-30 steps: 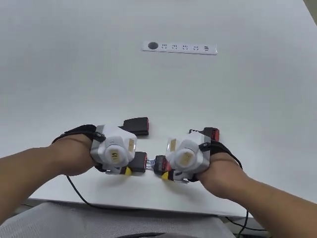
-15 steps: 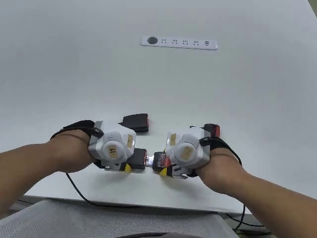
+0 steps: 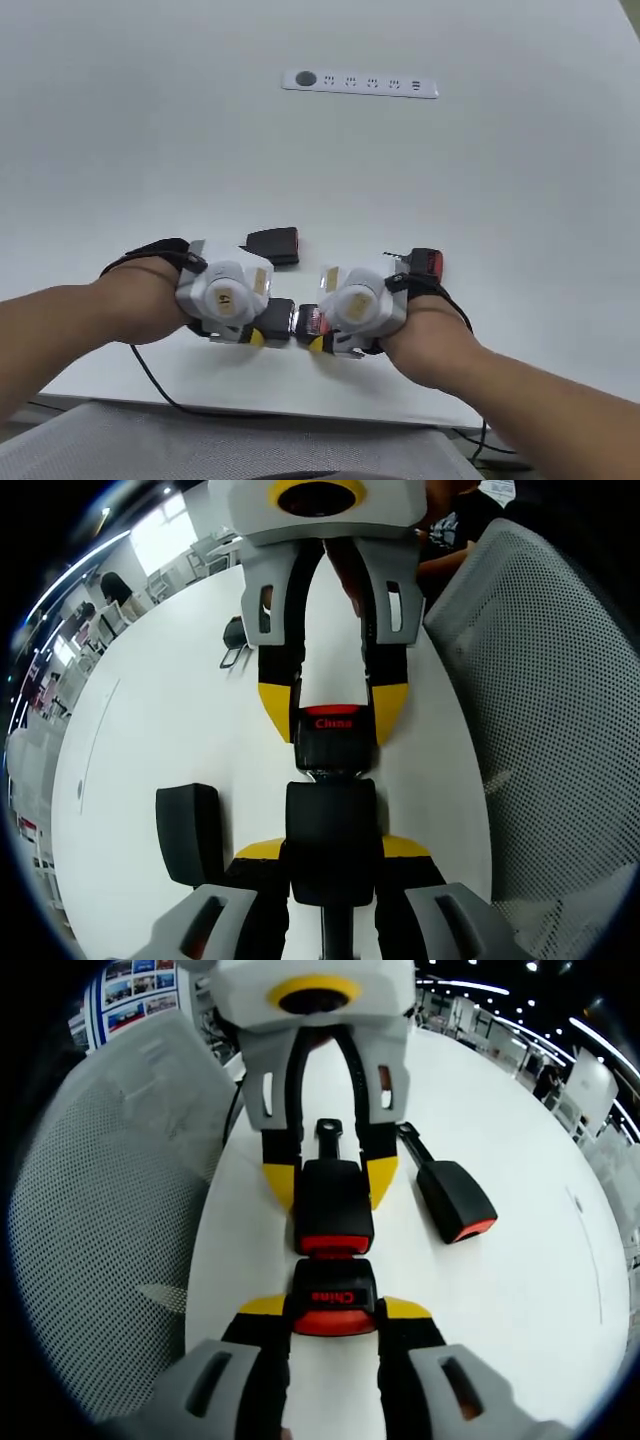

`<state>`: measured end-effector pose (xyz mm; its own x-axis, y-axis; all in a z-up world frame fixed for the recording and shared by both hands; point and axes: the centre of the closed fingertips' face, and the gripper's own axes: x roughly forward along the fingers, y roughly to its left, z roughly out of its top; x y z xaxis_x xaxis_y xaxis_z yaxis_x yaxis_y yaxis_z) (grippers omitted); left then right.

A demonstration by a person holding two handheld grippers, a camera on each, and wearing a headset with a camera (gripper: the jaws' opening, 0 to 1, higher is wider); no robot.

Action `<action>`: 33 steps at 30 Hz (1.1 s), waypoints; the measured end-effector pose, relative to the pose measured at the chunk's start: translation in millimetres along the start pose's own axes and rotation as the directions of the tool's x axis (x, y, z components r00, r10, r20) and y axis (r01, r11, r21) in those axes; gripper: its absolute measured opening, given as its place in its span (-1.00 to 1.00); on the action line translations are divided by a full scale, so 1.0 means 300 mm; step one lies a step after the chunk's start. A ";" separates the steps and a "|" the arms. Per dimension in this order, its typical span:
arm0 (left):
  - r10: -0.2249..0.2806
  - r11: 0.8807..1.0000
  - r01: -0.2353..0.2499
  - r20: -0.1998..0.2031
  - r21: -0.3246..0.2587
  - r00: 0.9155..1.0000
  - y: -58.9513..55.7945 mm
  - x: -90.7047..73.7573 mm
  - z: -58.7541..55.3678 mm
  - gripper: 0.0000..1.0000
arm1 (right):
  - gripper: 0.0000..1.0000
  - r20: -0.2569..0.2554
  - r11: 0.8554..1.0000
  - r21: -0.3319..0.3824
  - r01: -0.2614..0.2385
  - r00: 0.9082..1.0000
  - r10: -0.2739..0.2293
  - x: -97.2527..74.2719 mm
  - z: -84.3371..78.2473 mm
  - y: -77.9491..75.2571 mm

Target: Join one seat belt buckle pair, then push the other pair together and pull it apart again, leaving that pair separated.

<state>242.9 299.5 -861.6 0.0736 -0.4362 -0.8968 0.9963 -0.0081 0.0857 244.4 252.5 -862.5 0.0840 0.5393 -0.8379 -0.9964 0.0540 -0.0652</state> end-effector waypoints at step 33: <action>0.014 0.999 -0.015 -0.031 -0.049 0.999 0.006 -0.007 -0.006 -0.30 | -0.31 0.030 1.000 0.002 0.000 1.000 0.000 -0.019 -0.014 0.034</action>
<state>244.5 302.0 -860.4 0.0885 -0.4086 -0.9084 0.9960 0.0427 0.0779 233.8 246.5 -860.6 0.0843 0.5645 -0.8211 -0.9964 0.0556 -0.0641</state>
